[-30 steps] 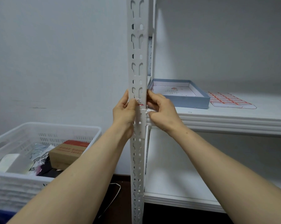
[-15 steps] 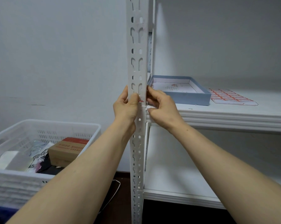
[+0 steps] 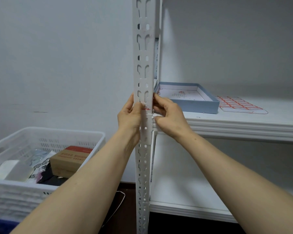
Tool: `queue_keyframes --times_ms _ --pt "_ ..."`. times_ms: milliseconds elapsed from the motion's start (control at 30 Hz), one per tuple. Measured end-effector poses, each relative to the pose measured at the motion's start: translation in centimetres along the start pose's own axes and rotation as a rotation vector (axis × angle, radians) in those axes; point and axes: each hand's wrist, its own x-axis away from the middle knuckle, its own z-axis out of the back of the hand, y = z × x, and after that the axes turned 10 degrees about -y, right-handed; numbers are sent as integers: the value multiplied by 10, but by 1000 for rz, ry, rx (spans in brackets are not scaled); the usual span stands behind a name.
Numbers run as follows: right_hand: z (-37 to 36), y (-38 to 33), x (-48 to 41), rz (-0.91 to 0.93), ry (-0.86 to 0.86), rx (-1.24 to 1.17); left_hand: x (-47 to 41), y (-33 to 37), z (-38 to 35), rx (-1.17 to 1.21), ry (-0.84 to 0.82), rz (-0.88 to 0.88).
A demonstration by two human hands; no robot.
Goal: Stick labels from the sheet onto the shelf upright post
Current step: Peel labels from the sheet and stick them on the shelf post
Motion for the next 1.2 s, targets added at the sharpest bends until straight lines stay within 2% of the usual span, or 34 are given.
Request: queue_keyframes --times_ms 433,533,600,667,733,833,1033,1200 --pt "-2 2 -2 28 16 38 -5 -3 -1 -20 16 -62" --pt "-3 3 -2 28 153 -46 -4 1 6 -32 -77 -9" --pt "-5 3 0 91 329 110 -3 8 13 -76 -135 68" --pt "-7 4 0 217 435 352 -5 17 17 -123 -90 109" --pt "-9 7 -4 359 501 551 -14 24 20 -179 -22 81" --pt "-8 13 -14 508 575 812 -20 31 18 -176 -50 22" --pt "-6 13 -25 698 696 1083 -22 30 19 -152 -139 -41" --pt "-11 9 -25 713 724 1164 -23 27 21 -126 -129 -38"
